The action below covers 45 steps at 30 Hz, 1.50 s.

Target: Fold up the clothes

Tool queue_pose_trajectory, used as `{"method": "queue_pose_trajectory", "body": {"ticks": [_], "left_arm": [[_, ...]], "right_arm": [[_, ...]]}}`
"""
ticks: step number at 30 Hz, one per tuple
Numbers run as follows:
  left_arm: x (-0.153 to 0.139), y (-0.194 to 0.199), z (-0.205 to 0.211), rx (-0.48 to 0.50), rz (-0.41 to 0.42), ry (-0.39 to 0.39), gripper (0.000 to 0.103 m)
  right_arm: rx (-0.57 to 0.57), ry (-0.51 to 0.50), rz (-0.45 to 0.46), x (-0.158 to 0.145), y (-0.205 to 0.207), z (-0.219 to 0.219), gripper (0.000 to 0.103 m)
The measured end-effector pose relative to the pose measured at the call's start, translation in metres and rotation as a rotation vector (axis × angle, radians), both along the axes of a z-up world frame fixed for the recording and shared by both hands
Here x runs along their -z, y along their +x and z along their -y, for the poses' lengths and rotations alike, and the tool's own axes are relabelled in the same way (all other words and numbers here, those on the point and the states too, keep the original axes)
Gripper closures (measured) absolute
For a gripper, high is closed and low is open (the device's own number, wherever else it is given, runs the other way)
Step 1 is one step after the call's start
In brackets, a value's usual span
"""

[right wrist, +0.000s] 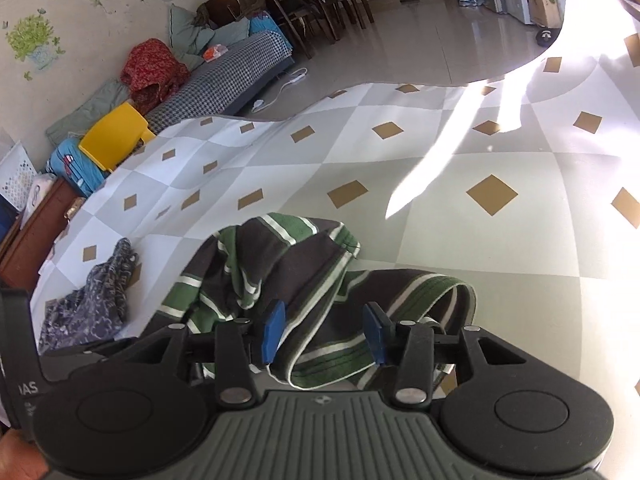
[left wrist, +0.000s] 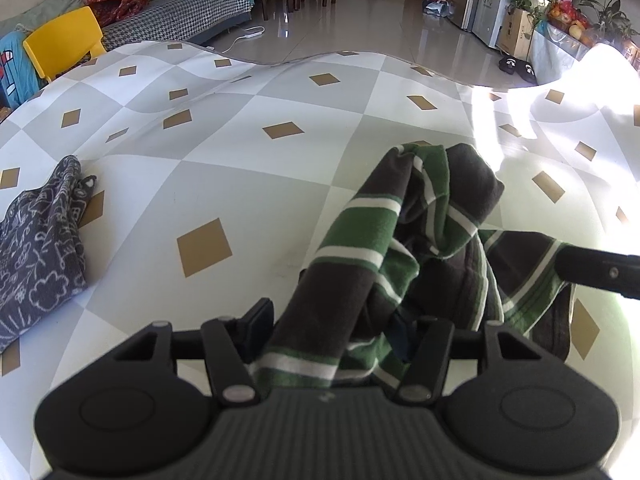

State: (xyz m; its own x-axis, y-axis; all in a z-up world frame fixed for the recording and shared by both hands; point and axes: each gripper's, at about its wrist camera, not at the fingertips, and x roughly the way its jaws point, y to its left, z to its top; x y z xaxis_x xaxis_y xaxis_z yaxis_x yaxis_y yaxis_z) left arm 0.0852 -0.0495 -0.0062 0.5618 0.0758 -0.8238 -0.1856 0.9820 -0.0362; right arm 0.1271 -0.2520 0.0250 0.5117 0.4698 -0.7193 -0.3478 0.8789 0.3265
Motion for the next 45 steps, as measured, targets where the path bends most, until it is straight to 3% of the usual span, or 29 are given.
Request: {"method": "queue_pose_trajectory", "body": {"ticks": [10, 19, 22, 24, 27, 35, 45], "left_arm": [[-0.002, 0.000, -0.003, -0.011, -0.014, -0.037, 0.049], [-0.006, -0.003, 0.003, 0.005, -0.011, -0.034, 0.050], [-0.007, -0.005, 0.003, 0.007, -0.011, -0.034, 0.050], [-0.008, -0.006, 0.003, 0.006, -0.011, -0.035, 0.050], [-0.011, -0.008, 0.002, 0.001, -0.006, -0.040, 0.050], [-0.022, -0.013, -0.001, -0.006, 0.028, -0.038, 0.050], [-0.037, -0.020, -0.022, -0.068, 0.065, -0.071, 0.050]], "right_arm": [[-0.153, -0.167, 0.004, 0.029, -0.011, -0.025, 0.054], [-0.079, -0.189, -0.015, 0.047, 0.000, -0.031, 0.054], [-0.048, -0.187, -0.024, 0.051, 0.005, -0.032, 0.066], [-0.025, -0.178, -0.017, 0.050, 0.007, -0.031, 0.083], [0.004, -0.154, 0.016, 0.042, 0.008, -0.029, 0.093], [0.066, -0.031, 0.134, 0.008, 0.012, -0.029, 0.098], [0.052, 0.101, 0.172, -0.012, 0.018, -0.054, 0.098]]}}
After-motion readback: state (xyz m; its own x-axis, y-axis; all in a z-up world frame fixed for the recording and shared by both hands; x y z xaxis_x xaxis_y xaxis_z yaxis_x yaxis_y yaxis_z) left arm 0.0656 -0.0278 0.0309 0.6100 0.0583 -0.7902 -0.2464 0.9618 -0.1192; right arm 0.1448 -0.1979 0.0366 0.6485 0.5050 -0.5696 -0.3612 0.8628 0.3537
